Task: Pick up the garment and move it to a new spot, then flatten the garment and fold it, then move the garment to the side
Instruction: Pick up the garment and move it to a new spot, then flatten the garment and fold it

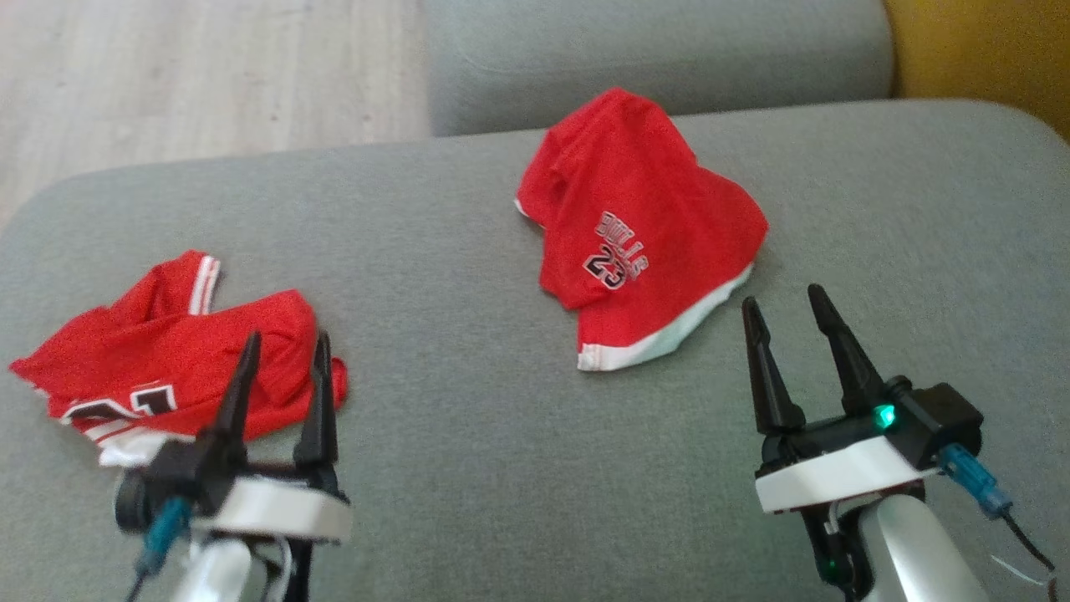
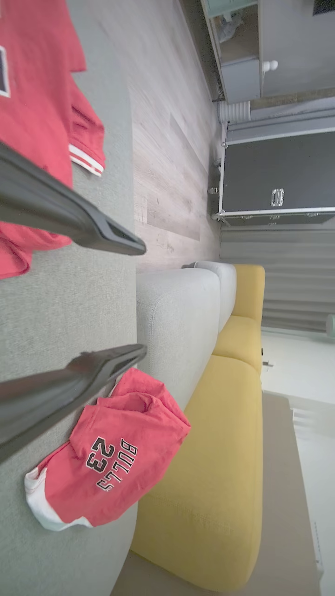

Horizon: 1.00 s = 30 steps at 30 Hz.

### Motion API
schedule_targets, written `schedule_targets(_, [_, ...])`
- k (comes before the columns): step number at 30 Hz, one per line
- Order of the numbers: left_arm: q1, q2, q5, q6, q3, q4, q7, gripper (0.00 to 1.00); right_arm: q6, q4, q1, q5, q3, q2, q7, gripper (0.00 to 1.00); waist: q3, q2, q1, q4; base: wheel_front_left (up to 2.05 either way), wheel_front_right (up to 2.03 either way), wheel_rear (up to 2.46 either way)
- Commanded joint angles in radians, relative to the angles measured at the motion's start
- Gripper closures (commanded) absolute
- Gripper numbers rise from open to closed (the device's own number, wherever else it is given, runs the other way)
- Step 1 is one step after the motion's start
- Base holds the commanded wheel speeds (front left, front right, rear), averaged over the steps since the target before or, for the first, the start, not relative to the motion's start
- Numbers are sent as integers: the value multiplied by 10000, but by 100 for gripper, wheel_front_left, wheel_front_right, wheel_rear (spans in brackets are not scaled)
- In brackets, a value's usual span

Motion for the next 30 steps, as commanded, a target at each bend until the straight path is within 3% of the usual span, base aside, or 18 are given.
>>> schedule_targets(1, [-271,28,110,70,551,-435,-92,0,-7,-276,-205,-43,226,-29,-63,0,-245,-1,3,265,0,0,0])
schedule_targets(11, [341,-659,971,-409,1158,-923,-94,0,-7,-53,-439,-312,432,-29,-63,0,7,-1,3,479,0,0,0])
schedule_targets(17, [121,-969,1172,-720,1291,-684,-94,0,-7,1628,-1309,-544,803,-29,404,0,303,-1,3,878,0,0,0])
schedule_targets(30, [-364,-1471,1509,-1188,1420,-310,-95,0,-7,5409,-3502,-640,1440,-29,2599,0,1116,-1,3,1782,0,0,0])
